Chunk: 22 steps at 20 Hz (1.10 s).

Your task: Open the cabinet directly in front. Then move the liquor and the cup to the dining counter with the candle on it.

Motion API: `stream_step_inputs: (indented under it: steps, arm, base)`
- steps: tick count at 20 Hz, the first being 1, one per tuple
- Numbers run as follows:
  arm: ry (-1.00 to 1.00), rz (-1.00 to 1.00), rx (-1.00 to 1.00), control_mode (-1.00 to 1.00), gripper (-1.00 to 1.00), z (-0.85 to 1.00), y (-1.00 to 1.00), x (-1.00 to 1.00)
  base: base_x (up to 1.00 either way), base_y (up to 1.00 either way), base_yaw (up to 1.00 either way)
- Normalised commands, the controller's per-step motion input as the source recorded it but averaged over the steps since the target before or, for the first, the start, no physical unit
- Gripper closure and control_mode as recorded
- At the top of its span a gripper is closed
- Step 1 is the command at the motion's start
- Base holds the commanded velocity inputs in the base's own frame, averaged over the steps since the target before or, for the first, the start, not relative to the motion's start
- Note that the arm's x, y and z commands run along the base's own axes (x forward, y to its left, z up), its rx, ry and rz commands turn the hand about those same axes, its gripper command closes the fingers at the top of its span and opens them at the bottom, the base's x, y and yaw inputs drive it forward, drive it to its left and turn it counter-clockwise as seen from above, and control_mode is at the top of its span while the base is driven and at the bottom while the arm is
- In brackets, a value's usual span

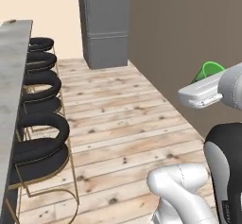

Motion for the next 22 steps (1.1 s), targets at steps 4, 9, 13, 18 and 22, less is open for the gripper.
stream_step_inputs:
  steps: [4, 9, 13, 18, 22]
  arm:
    - [0.00, 0.00, 0.00, 1.00, 1.00, 0.00, 0.00, 0.00]
    - [0.00, 0.00, 0.00, 1.00, 1.00, 0.00, 0.00, 0.00]
    - [0.00, 0.00, 0.00, 1.00, 1.00, 0.00, 0.00, 0.00]
    - [0.00, 0.00, 0.00, 1.00, 1.00, 0.00, 0.00, 0.00]
    - [0.00, 0.00, 0.00, 1.00, 1.00, 0.00, 0.00, 0.00]
  base:
    - [1.00, -0.06, 0.23]
    - [1.00, -0.10, 0.25]
    - [1.00, -0.12, 0.26]
    - [1.00, -0.13, 0.26]
    - [1.00, -0.16, 0.26]
